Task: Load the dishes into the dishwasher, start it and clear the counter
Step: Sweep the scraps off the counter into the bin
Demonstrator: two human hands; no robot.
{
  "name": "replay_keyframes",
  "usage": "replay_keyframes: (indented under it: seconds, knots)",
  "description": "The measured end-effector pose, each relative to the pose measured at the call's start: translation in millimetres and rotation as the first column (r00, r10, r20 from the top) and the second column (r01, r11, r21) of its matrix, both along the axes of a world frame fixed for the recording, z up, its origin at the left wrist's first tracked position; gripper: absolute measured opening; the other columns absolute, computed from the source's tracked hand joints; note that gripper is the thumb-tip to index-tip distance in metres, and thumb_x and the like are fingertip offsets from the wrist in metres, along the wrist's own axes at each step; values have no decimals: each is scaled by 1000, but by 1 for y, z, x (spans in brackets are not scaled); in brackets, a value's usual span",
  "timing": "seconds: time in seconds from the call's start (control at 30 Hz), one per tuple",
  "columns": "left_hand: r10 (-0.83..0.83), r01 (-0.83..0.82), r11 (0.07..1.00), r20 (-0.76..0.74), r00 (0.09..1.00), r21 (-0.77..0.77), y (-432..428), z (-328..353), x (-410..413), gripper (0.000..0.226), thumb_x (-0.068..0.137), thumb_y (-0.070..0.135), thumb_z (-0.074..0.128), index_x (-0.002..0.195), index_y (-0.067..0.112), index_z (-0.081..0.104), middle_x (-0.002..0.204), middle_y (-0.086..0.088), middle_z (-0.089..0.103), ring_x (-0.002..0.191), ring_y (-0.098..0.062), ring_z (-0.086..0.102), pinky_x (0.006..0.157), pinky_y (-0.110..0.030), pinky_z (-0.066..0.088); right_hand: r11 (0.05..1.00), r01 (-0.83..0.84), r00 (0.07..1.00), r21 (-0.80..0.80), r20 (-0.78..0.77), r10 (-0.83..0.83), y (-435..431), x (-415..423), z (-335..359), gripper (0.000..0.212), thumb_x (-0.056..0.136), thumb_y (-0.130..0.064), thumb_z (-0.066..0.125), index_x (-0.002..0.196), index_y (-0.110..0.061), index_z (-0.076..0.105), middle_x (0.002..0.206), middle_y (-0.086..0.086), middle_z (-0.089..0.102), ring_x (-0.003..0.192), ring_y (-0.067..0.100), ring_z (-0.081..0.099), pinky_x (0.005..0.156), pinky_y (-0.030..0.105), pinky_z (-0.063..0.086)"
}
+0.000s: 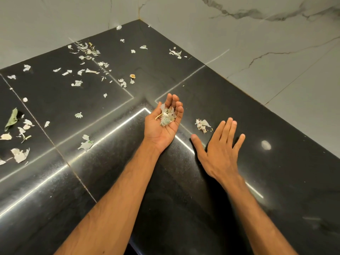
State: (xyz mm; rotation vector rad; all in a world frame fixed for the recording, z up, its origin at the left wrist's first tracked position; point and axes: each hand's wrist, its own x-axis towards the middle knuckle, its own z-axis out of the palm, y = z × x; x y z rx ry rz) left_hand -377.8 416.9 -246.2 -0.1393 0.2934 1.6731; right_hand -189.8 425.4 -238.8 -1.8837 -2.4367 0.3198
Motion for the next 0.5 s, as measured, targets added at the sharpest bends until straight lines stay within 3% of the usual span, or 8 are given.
replay_keyframes:
  seconds: [0.13, 0.3, 0.4, 0.5]
  knots:
    - [-3, 3, 1000, -5, 1000, 5, 0, -2, 0, 38, 110, 25, 33, 117, 3, 64, 115, -9, 64, 103, -23, 65, 95, -35, 55, 998, 36, 999, -43, 23, -35, 11, -28, 0, 113, 87, -87, 6, 157, 0, -15, 164, 17, -27, 151, 31, -27, 119, 67, -11]
    - [6, -6, 1000, -2, 1000, 4, -1, -1, 0, 38, 110, 25, 33, 117, 3, 64, 114, -10, 64, 101, -22, 65, 94, -35, 55, 998, -65, 994, -21, -90, 63, 27, -45, 12, 98, 98, -71, 28, 160, -1, -2, 168, 17, -9, 156, 30, -10, 124, 60, 3]
    - [8, -8, 1000, 1, 1000, 10, -1, -2, -1, 38, 110, 25, 34, 117, 3, 65, 114, -10, 65, 102, -22, 66, 94, -35, 55, 975, -207, 945, 80, -242, 221, 32, -35, 23, 80, 101, -45, 52, 161, -8, 14, 168, 13, 14, 156, 26, 11, 125, 48, 21]
    - [5, -5, 1000, -4, 1000, 13, -1, -2, -1, 40, 110, 26, 34, 117, 4, 66, 113, -10, 66, 102, -22, 66, 93, -35, 55, 903, -417, 890, 102, -158, 428, 29, -33, 22, 62, 101, -24, 55, 157, -14, 30, 162, 11, 27, 150, 27, 25, 122, 46, 30]
